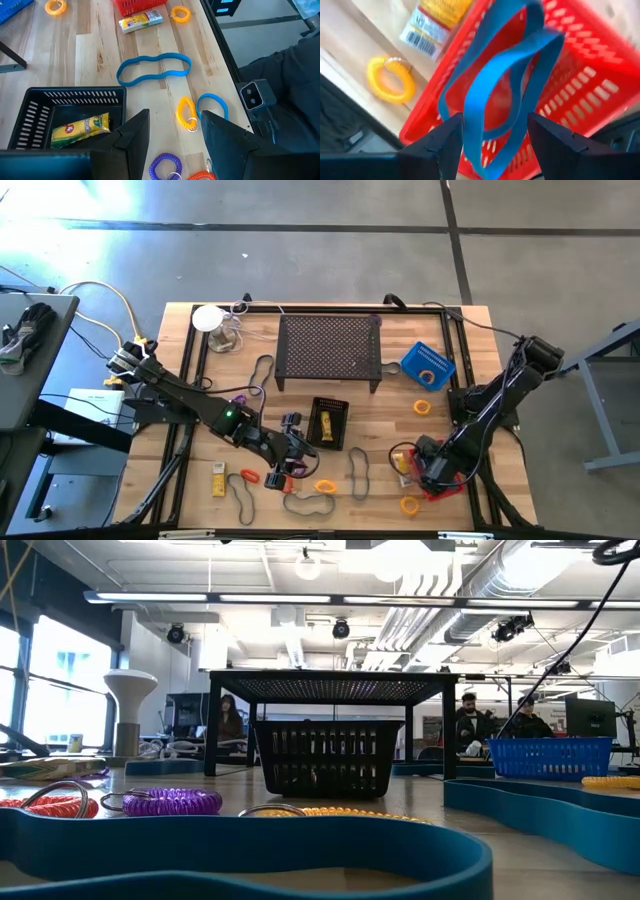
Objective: Pick & Place Office Desk Supplies
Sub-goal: Put the blue rubber band into the orange bin, then put the yellow spring keychain into the blue bin
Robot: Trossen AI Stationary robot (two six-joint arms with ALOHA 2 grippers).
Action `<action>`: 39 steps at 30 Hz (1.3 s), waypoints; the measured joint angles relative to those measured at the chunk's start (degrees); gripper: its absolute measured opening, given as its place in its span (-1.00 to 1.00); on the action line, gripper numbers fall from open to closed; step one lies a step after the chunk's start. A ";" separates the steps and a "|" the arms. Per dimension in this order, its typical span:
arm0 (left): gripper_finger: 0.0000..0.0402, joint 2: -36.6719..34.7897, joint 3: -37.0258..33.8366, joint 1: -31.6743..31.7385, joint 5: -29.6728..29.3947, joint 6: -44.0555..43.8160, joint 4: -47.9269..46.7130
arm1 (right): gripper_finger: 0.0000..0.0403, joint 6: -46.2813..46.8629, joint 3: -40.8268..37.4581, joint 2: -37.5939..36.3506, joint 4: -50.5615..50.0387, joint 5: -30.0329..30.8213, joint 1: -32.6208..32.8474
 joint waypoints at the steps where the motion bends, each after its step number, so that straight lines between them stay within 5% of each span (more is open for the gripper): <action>1: -0.14 0.00 0.00 0.02 0.01 0.03 0.01 | 0.02 -0.26 0.00 0.01 -0.07 0.90 -0.02; 8: -0.14 0.00 0.00 0.07 -0.01 1.11 -0.01 | 0.02 -1.12 0.02 -0.02 -4.75 5.86 -0.02; 14: -0.14 0.00 0.00 0.07 0.00 0.85 -0.48 | 0.02 0.92 0.02 -0.02 2.21 -0.54 0.80; 24: -0.14 0.00 0.00 0.04 -0.01 -0.01 -1.33 | 0.02 -4.17 0.02 -0.02 6.08 -0.20 0.33; 32: -0.14 0.00 0.00 0.04 -0.01 -0.15 -1.30 | 0.02 -16.08 0.02 -6.45 7.08 11.29 -1.84; 39: -0.14 0.00 0.00 0.01 -0.01 -0.15 -1.25 | 0.02 -26.13 0.02 -12.32 10.48 38.71 -1.78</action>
